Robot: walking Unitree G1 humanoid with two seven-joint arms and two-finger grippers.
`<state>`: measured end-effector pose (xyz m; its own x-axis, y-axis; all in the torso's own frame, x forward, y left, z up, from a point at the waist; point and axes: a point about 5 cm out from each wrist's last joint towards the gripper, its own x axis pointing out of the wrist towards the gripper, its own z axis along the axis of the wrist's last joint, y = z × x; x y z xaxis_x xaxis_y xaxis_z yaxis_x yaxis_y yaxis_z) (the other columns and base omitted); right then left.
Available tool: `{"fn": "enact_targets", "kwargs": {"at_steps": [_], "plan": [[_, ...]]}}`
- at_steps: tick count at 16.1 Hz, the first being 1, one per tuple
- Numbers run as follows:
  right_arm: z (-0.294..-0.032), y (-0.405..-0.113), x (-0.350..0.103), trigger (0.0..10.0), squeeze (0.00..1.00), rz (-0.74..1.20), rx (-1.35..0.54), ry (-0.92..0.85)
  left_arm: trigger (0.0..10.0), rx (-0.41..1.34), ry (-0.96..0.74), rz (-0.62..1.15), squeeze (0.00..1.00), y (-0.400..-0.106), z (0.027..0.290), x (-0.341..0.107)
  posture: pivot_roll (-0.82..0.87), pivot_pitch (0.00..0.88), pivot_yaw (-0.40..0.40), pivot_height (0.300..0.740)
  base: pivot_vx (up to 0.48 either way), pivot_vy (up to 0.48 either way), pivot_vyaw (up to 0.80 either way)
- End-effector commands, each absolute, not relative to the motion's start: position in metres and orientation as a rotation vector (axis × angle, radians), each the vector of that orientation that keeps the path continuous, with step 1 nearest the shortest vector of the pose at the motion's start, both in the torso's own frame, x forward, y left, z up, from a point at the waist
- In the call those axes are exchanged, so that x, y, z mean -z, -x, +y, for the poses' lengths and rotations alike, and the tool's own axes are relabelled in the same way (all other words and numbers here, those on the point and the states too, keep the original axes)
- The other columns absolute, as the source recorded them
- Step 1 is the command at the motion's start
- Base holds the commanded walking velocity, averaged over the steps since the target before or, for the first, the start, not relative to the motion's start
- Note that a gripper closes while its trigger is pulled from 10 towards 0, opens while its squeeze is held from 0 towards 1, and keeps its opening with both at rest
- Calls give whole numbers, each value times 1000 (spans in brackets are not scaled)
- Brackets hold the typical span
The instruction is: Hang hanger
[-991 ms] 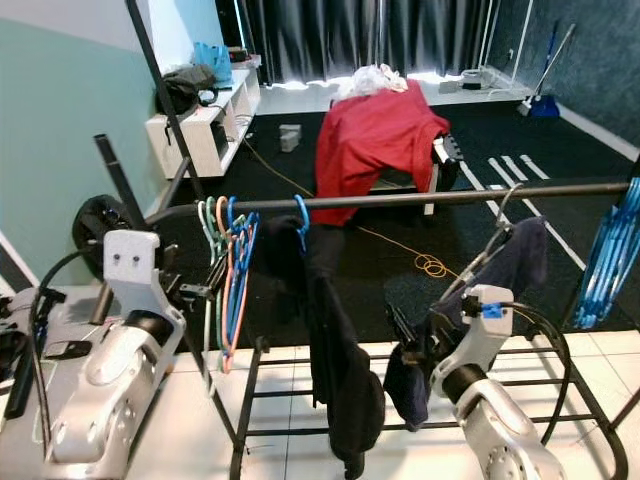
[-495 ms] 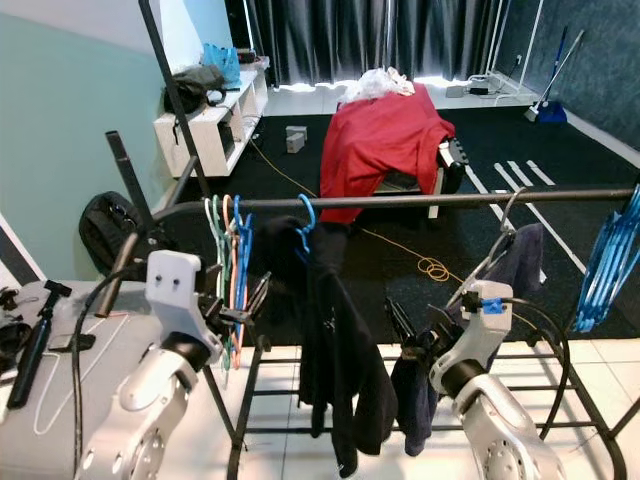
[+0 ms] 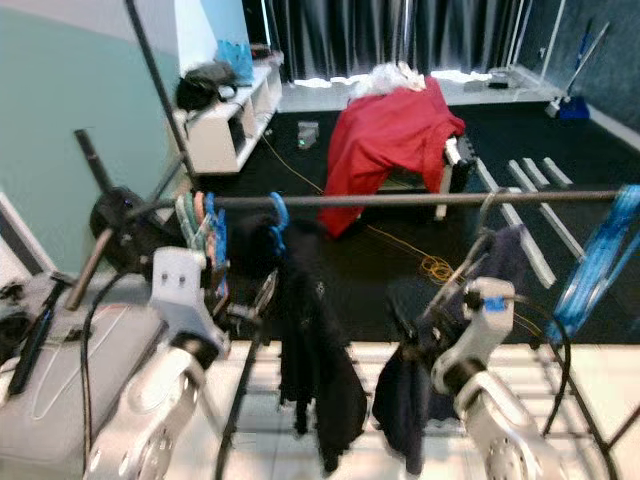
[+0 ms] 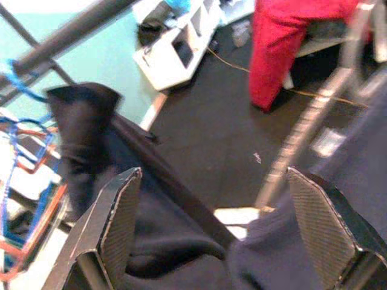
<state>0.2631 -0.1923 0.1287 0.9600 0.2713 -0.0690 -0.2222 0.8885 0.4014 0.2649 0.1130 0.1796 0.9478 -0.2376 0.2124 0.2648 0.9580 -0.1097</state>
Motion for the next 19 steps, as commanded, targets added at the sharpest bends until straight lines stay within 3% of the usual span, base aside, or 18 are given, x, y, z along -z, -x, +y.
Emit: {"fn": "enact_targets", "kwargs": {"at_steps": [1, 14, 19], "plan": [[-193, -263, -128, 10000, 0, 122, -257, -410, 10000, 283, 159, -188, 0, -266, 108, -180, -135, 0, 8, 740, 0, -480, 0], [-191, -263, -128, 10000, 0, 120, -263, -407, 10000, 329, 192, -211, 0, -283, 95, -188, -143, 0, 10, 740, 0, -480, 0], [-188, -263, -128, 10000, 0, 118, -273, -405, 10000, 356, 154, -107, 0, -309, 78, -175, -150, 0, 17, 740, 0, 0, 0]]}}
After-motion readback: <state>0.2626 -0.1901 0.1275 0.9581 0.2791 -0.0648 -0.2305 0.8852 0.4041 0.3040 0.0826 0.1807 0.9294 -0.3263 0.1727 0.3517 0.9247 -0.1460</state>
